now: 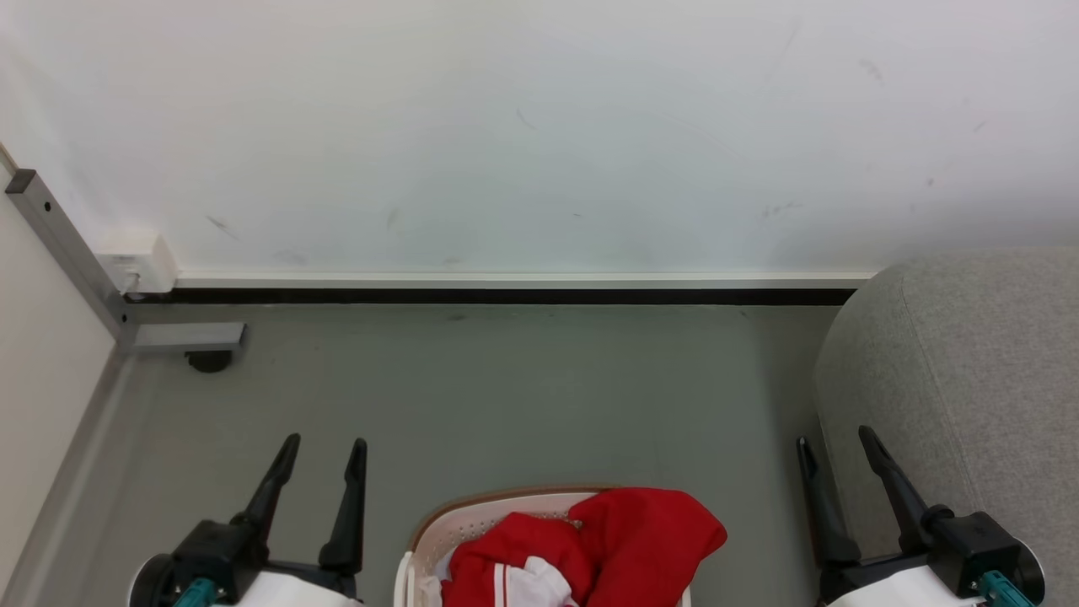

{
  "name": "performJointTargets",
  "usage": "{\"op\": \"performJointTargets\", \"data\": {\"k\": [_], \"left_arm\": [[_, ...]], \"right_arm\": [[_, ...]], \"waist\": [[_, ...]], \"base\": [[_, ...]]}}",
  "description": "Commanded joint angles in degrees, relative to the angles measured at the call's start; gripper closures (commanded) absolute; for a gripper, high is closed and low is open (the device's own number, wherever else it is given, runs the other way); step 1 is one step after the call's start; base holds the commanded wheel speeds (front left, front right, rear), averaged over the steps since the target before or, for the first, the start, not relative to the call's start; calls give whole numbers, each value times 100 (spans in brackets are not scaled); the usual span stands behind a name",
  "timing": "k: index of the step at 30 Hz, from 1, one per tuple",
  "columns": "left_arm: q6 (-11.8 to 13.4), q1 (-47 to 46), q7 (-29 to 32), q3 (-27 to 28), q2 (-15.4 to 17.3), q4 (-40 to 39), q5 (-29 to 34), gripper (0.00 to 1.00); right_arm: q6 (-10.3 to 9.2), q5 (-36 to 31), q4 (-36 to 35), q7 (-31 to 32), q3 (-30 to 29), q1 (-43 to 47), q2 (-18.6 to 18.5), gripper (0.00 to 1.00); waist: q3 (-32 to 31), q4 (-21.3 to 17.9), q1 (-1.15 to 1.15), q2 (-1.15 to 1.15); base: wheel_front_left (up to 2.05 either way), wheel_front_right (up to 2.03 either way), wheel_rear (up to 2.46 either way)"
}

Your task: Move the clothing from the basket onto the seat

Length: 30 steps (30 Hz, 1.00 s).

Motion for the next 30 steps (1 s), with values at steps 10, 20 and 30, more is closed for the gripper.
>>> {"op": "performJointTargets", "data": {"k": [10,20,30], "left_arm": [[-20,-36,-5,49,8,57,-61,0],[-26,-177,-5,15,6,60,-365,0],[-15,-526,-4,-122,277,251,-560,0]], "right_arm": [[-12,72,13,-20,70,-38,-35,0],[-12,241,-75,-20,89,-168,-34,0],[-12,409,-251,-12,172,-485,-31,0]], "waist": [[24,-60,0,0],[342,-287,0,0],[1066,-783,0,0]], "base": [[0,0,0],[0,0,0],[0,0,0]]}}
